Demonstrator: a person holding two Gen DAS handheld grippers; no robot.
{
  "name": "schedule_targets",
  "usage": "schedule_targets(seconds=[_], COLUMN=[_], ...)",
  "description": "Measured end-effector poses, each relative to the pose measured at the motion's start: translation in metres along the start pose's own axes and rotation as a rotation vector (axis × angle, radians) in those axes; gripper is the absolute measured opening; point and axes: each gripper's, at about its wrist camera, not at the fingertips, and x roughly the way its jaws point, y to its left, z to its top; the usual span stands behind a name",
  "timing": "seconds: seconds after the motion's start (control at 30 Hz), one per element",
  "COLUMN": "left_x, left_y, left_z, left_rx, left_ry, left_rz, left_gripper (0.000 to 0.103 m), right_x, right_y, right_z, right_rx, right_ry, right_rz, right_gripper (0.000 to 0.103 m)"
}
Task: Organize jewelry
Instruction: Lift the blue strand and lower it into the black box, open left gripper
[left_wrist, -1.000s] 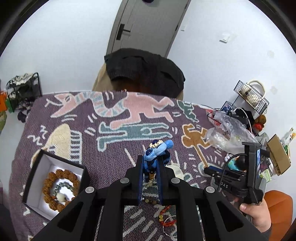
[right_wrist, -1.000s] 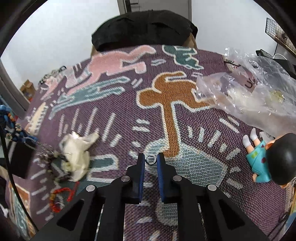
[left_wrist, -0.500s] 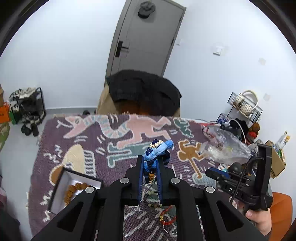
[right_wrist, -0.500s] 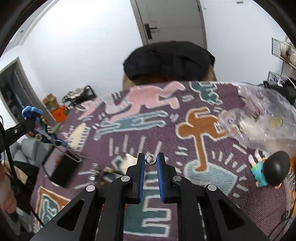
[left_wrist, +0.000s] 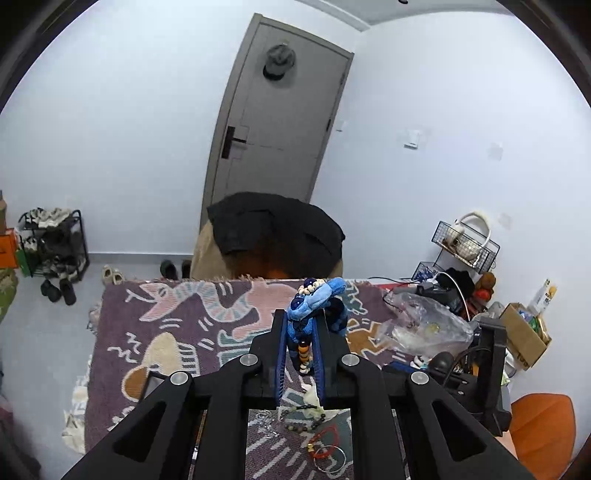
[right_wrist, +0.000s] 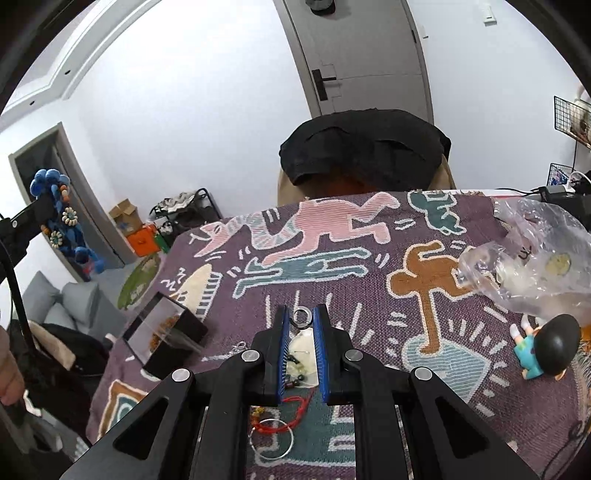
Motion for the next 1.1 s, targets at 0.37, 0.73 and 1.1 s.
schedule_targets(seconds=[0.37, 0.73, 1.1], left_x=[-0.014, 0.007, 0.051], left_y=[0.019, 0.081, 0.146], left_z=[0.0, -0.038, -0.087], left_rx=[0.009, -0.082, -0.24], left_ry=[-0.008, 0.077, 0.237], left_rz=[0.06, 0.122, 0.154], left_gripper=[0.013, 0.013, 0.062], right_x=[-0.007, 0.023, 0.064], right_y=[0.029, 0.079, 0.123], right_z=[0.002, -0.007, -0.025], right_rx=[-0.036, -0.093, -0.128], right_ry=[-0.018, 0.028, 0.093], right_rz=[0.057, 0.122, 0.185], right_gripper=[0.015, 0.015, 0.015])
